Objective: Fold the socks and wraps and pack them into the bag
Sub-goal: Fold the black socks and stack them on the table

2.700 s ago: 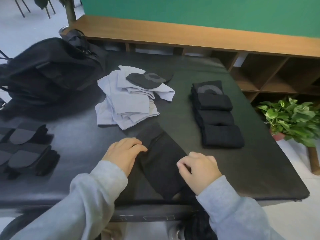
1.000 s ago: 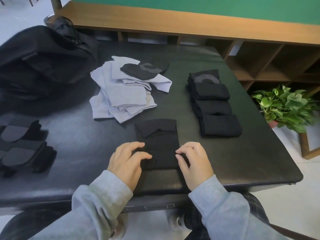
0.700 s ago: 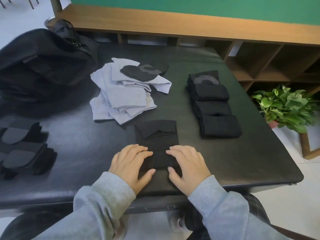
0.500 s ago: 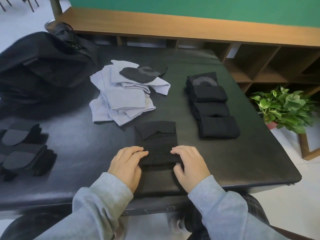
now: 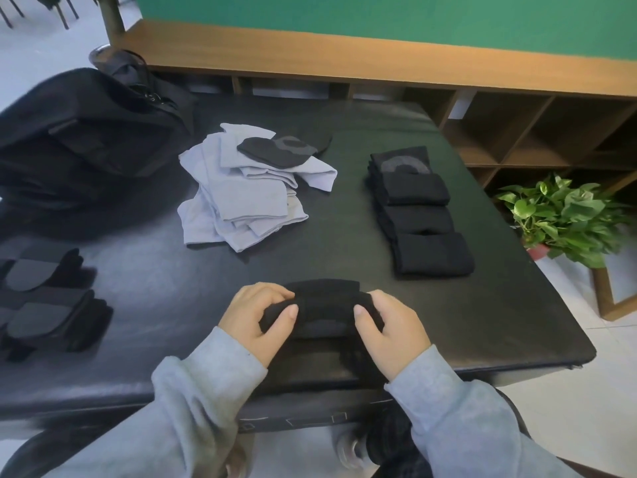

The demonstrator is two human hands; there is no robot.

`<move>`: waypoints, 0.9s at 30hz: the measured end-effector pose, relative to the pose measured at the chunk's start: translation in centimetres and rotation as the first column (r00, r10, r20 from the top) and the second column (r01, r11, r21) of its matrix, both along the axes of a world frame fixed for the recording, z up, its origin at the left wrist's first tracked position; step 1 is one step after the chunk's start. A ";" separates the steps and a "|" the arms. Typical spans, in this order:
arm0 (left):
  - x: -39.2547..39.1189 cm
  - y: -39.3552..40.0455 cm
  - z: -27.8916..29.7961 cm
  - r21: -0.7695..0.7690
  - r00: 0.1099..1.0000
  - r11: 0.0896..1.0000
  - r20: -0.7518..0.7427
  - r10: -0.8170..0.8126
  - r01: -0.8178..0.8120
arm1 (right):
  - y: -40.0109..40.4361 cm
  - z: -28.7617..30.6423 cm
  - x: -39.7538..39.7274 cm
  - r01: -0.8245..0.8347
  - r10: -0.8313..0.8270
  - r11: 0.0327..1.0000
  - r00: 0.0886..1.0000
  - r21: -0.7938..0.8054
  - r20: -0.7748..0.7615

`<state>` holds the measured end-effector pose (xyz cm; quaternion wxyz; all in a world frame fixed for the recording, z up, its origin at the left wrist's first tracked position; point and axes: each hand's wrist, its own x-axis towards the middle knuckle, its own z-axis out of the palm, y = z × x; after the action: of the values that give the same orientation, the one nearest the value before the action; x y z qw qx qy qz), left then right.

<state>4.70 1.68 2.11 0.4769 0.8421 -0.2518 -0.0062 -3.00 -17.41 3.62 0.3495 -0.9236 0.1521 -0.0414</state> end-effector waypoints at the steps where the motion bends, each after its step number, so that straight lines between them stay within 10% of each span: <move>1: 0.3 -0.5 0.1 0.020 0.998 1.000 -0.058 0.022 -0.021 | -0.1 0.1 0.2 0.035 -0.033 0.999 0.997 0.032 -0.063; 15: 3.3 -2.4 0.5 0.360 0.983 0.919 -0.035 0.183 -0.158 | -0.5 0.4 3.1 0.110 -0.122 0.990 0.983 -0.089 -0.137; 27: 2.3 -1.8 2.4 0.355 0.995 0.932 -0.090 -0.046 0.075 | 0.6 2.3 2.9 -0.202 0.195 0.965 0.979 -0.169 -0.060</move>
<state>6.96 -0.08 4.49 0.3250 0.9057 -0.2532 -0.1004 -0.06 -16.84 5.93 0.2666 -0.9618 0.0622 0.0008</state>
